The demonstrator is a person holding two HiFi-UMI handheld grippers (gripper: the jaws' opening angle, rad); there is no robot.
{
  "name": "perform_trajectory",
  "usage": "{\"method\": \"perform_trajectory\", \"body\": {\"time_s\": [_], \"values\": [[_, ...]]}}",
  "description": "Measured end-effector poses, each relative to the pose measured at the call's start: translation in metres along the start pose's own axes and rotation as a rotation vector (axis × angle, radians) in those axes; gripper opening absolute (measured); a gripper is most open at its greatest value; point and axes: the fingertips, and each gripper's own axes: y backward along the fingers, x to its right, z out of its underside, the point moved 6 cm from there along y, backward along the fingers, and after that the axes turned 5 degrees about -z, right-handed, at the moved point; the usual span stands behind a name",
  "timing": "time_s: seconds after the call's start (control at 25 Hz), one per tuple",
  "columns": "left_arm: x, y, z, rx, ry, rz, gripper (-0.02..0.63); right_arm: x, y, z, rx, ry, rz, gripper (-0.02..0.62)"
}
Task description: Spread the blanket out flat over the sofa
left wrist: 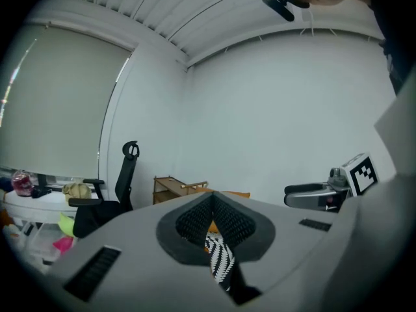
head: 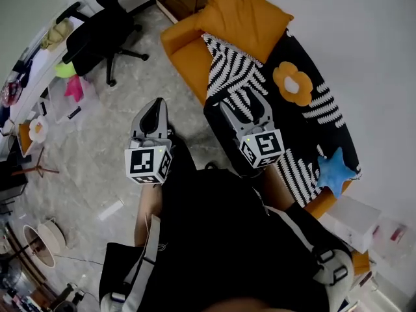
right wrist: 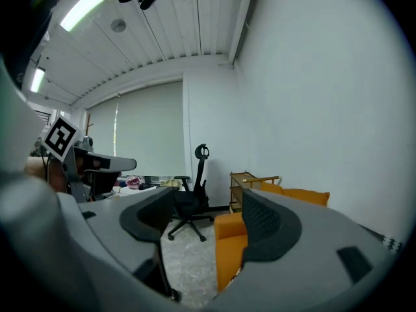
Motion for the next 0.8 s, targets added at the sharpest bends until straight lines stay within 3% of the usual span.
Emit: {"method": "perform_trajectory", "body": {"time_s": [0.48,0.8], "values": [[-0.111,-0.175,-0.015,-0.109,-0.031,0.370,0.021,0.026,-0.137,-0.010,-0.099,-0.079,0.315,0.328],[-0.141,-0.230,0.016,-0.196,-0.039,0.543,0.021,0.022,-0.168,0.016,-0.179,-0.142,0.477,0.328]]}}
